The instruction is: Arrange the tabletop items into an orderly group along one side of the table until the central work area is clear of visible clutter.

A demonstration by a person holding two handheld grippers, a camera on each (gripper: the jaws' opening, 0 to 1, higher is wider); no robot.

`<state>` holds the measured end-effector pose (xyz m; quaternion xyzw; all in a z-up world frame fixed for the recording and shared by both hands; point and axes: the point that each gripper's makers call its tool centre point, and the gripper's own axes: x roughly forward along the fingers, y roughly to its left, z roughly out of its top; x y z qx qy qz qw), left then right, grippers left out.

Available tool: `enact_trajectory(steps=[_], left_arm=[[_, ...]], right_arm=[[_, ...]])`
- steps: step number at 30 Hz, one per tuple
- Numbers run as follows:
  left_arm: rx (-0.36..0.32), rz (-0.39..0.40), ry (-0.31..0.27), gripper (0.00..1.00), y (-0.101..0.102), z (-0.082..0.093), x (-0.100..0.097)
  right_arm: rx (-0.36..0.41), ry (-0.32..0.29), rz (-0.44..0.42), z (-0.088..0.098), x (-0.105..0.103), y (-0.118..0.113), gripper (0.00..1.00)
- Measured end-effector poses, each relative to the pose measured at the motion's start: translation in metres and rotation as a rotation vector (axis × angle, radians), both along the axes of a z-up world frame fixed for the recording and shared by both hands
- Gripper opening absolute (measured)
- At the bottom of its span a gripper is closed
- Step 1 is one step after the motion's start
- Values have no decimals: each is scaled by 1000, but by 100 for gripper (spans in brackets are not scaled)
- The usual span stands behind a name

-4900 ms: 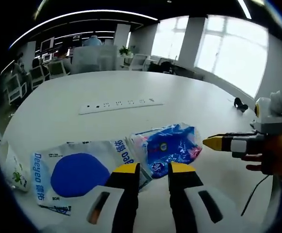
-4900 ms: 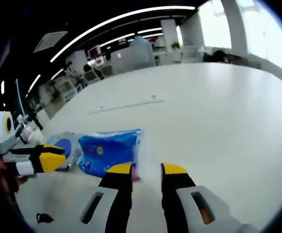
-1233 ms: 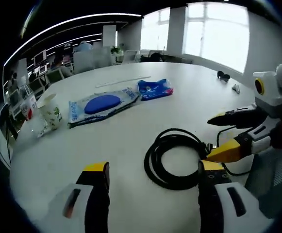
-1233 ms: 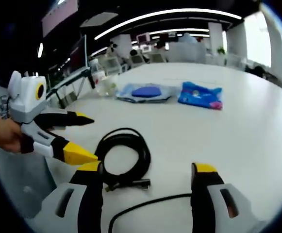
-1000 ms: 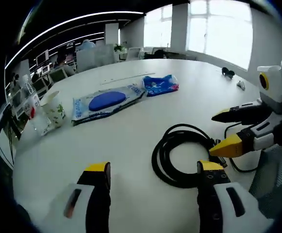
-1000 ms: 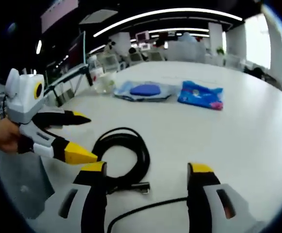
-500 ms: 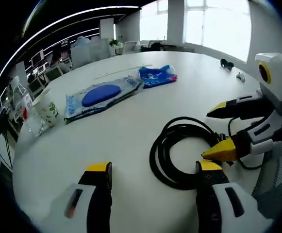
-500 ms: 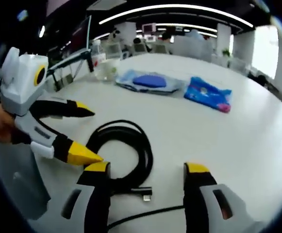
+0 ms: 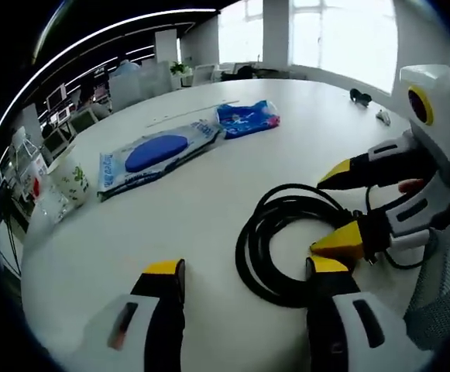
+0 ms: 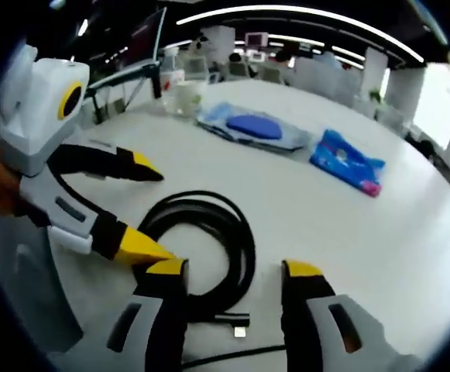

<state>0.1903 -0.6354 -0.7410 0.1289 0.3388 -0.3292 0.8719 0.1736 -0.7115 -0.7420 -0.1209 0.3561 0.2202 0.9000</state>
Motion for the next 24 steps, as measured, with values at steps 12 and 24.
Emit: enact_trajectory(steps=[12, 24], left_arm=[[-10, -56, -11, 40, -13, 2, -9], [-3, -59, -11, 32, -17, 1, -10]], right_arm=[[25, 13, 1, -1, 2, 6, 27], [27, 11, -28, -2, 5, 1, 17]])
